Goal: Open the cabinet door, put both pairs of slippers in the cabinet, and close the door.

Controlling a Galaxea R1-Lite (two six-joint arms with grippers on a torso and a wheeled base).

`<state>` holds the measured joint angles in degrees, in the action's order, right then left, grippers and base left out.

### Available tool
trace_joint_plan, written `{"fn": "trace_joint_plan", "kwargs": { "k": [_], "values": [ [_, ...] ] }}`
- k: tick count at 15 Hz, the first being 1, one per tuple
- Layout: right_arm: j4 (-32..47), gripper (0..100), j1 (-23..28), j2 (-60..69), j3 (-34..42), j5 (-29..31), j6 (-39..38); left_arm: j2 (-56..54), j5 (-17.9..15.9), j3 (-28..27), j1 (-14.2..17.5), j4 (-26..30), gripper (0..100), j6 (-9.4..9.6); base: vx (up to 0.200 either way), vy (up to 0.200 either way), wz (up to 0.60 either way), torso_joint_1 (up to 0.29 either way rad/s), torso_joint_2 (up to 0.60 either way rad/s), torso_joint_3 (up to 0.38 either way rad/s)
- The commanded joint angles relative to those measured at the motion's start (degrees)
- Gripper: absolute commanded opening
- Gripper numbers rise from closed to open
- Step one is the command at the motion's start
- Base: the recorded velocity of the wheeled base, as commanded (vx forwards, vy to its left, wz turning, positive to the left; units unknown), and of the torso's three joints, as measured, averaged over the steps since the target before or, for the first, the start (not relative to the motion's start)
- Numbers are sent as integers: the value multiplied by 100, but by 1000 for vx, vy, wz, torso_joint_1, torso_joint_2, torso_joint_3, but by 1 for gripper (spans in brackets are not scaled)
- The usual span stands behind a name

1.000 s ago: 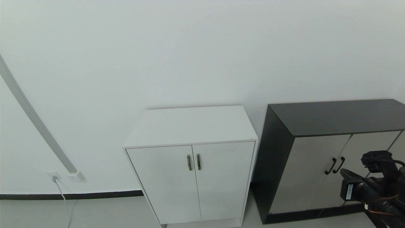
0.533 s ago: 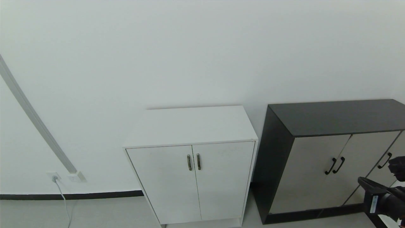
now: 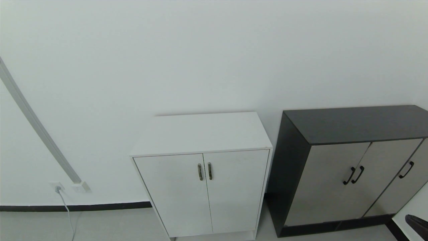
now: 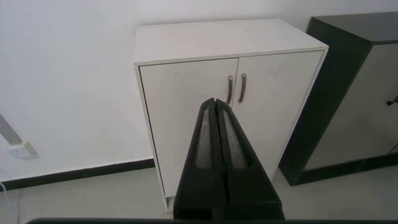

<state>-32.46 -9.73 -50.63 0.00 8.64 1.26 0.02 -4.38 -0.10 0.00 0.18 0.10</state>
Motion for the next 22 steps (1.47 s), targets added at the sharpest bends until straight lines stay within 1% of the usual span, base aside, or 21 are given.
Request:
{"fn": "trace_joint_plan", "kwargs": {
  "k": [1,4,7,10,12,16,17,19,20,22],
  "values": [
    [574,0,-3,958,0,-135,-3,6,-2,1,0,-1,0,-1,0,0,0,0,0,0],
    [1594,0,-12,1661,0,-407,-3,-2,-2,1,0,-1,0,-1,0,0,0,0,0,0],
    [2367,0,-29,2198,0,-627,-3,6,-2,1,0,-1,0,-1,0,0,0,0,0,0],
    [2816,0,-47,2637,0,-917,15,6,-2,1,0,-1,0,-1,0,0,0,0,0,0],
    [3299,0,-82,2865,-9,-996,68,-2,-2,1,0,-1,0,-1,0,0,0,0,0,0],
    [3246,0,-99,3112,0,-943,24,6,-2,1,0,-1,0,-10,0,0,0,0,0,0],
    [3246,0,32,3129,0,-926,15,6,7,1,0,-1,0,-19,0,0,0,0,0,0],
    [3246,0,674,3261,0,-926,24,6,7,1,0,-1,0,-19,0,0,0,0,0,0],
    [3246,0,885,3437,0,-926,-3,6,7,1,0,-1,0,-19,0,0,0,0,0,0],
    [3246,0,1131,3850,0,-926,-3,6,7,1,0,-1,0,-19,0,0,0,0,0,0]
  ]
}}
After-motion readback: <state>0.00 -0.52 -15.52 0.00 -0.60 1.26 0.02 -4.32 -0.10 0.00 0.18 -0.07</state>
